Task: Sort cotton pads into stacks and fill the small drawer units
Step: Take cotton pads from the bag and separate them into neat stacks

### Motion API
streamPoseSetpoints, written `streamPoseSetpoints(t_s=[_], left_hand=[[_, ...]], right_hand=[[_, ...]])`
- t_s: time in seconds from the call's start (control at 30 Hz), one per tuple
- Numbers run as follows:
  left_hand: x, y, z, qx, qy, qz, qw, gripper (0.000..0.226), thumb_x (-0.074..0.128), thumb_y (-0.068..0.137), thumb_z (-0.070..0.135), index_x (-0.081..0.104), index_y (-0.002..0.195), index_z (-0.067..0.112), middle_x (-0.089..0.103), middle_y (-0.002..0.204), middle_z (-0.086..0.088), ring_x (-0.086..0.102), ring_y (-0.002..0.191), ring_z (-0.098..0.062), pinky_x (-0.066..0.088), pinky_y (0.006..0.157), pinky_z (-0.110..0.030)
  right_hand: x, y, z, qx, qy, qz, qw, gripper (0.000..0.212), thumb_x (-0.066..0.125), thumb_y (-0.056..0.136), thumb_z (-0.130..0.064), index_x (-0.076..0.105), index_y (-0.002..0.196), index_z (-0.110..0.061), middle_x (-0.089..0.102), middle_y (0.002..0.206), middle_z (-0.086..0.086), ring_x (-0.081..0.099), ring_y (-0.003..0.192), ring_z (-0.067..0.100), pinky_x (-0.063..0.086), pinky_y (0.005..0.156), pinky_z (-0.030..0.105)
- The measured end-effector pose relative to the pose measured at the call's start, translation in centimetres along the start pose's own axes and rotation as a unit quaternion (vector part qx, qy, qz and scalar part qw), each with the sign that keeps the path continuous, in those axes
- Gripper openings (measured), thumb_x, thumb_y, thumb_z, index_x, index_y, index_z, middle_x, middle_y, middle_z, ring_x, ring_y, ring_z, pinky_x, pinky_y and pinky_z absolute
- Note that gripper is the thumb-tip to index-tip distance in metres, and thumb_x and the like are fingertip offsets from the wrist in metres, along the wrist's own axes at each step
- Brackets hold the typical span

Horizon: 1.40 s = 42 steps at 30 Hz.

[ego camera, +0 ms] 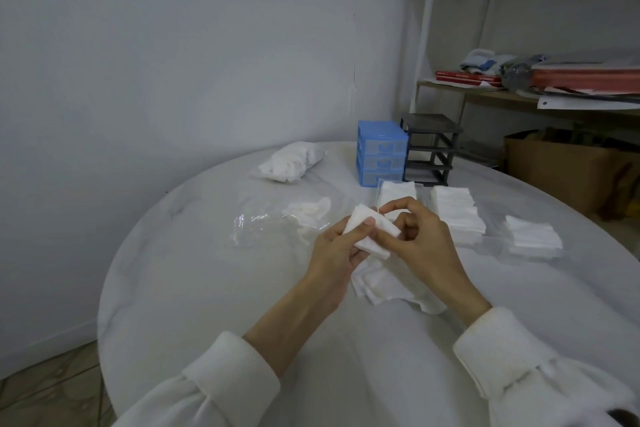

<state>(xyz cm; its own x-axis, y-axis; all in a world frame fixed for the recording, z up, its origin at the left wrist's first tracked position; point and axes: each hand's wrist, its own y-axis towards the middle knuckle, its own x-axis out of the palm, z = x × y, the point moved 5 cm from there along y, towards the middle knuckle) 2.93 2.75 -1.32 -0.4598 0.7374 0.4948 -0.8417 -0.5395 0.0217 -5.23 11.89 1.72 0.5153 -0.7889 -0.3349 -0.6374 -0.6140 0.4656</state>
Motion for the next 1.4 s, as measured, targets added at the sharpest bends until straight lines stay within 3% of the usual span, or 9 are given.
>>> streamPoseSetpoints(t_s=[0.13,0.3,0.43,0.6,0.9,1.0,1.2,1.3,1.4], left_hand=[[0.1,0.2,0.2,0.011,-0.007,-0.016,1.0,0.02,0.058,0.087,0.011,0.067,0.105,0.009,0.071,0.102,-0.01,0.068,0.09,-0.013,0.054,0.075,-0.019],[-0.2,0.2,1.0,0.05,0.004,0.014,0.999,0.016,0.057,0.09,0.009,0.067,0.102,0.01,0.068,0.109,-0.007,0.066,0.093,-0.013,0.055,0.074,-0.019],[-0.8,0.2,1.6,0.074,0.019,0.044,0.996,0.017,0.059,0.089,0.01,0.068,0.103,0.012,0.068,0.113,-0.005,0.064,0.1,-0.014,0.054,0.074,-0.018],[-1.1,0.4,1.6,0.077,0.013,0.049,0.996,0.016,0.059,0.089,0.01,0.068,0.103,0.011,0.067,0.117,-0.007,0.063,0.103,-0.015,0.054,0.078,-0.019],[-0.8,0.3,1.5,0.073,0.006,0.045,0.996,0.016,0.057,0.089,0.008,0.066,0.103,0.008,0.065,0.119,-0.008,0.062,0.103,-0.014,0.054,0.079,-0.018],[-0.8,0.3,1.4,0.071,0.008,0.044,0.997,0.016,0.058,0.089,0.008,0.067,0.102,0.009,0.066,0.118,-0.007,0.062,0.104,-0.014,0.054,0.083,-0.021],[-0.7,0.2,1.3,0.07,0.015,0.039,0.997,0.015,0.058,0.089,0.009,0.068,0.099,0.012,0.068,0.113,-0.004,0.063,0.099,-0.013,0.054,0.075,-0.017],[-0.7,0.1,1.4,0.069,0.018,0.042,0.997,0.015,0.059,0.089,0.009,0.069,0.099,0.013,0.068,0.111,-0.006,0.064,0.096,-0.012,0.053,0.071,-0.017],[-0.7,0.1,1.4,0.07,0.024,0.045,0.996,0.015,0.059,0.088,0.01,0.069,0.099,0.014,0.068,0.11,-0.005,0.064,0.097,-0.013,0.053,0.07,-0.017]], right_hand=[[-0.6,0.3,0.0,-0.005,-0.02,-0.011,1.0,0.021,0.078,0.074,-0.023,0.063,0.09,-0.02,0.056,0.06,0.006,0.052,0.056,0.014,0.046,0.056,0.026],[-1.8,0.8,0.2,0.004,-0.062,-0.026,0.998,0.016,0.077,0.074,-0.01,0.064,0.081,-0.018,0.053,0.061,-0.003,0.046,0.053,0.001,0.038,0.052,0.01],[-2.8,1.3,0.6,-0.032,-0.205,-0.014,0.978,0.025,0.075,0.072,-0.004,0.06,0.082,-0.022,0.051,0.083,-0.005,0.047,0.072,0.002,0.034,0.064,0.003],[-3.1,1.4,2.3,0.042,-0.253,-0.046,0.965,0.036,0.069,0.074,0.001,0.058,0.1,-0.02,0.039,0.105,-0.004,0.033,0.101,0.009,0.023,0.072,0.013],[-3.6,1.0,3.1,0.101,-0.355,-0.06,0.928,0.05,0.056,0.074,0.018,0.054,0.11,-0.016,0.032,0.103,-0.003,0.033,0.103,0.014,0.032,0.071,0.02],[-3.7,1.2,3.2,0.093,-0.37,-0.051,0.923,0.049,0.057,0.073,0.02,0.056,0.109,-0.013,0.041,0.103,0.001,0.041,0.104,0.017,0.038,0.073,0.023],[-3.9,1.2,2.9,0.055,-0.336,-0.009,0.94,0.03,0.055,0.079,0.015,0.065,0.095,-0.009,0.059,0.094,0.006,0.05,0.077,0.011,0.042,0.069,0.019],[-4.1,1.3,2.4,0.033,-0.304,0.013,0.952,0.018,0.06,0.083,0.005,0.068,0.09,-0.009,0.063,0.089,0.004,0.052,0.077,0.01,0.035,0.063,0.009],[-4.2,1.4,1.3,0.0,-0.29,0.049,0.956,0.01,0.061,0.087,-0.004,0.067,0.094,-0.009,0.06,0.088,0.0,0.052,0.086,0.014,0.034,0.069,0.017]])
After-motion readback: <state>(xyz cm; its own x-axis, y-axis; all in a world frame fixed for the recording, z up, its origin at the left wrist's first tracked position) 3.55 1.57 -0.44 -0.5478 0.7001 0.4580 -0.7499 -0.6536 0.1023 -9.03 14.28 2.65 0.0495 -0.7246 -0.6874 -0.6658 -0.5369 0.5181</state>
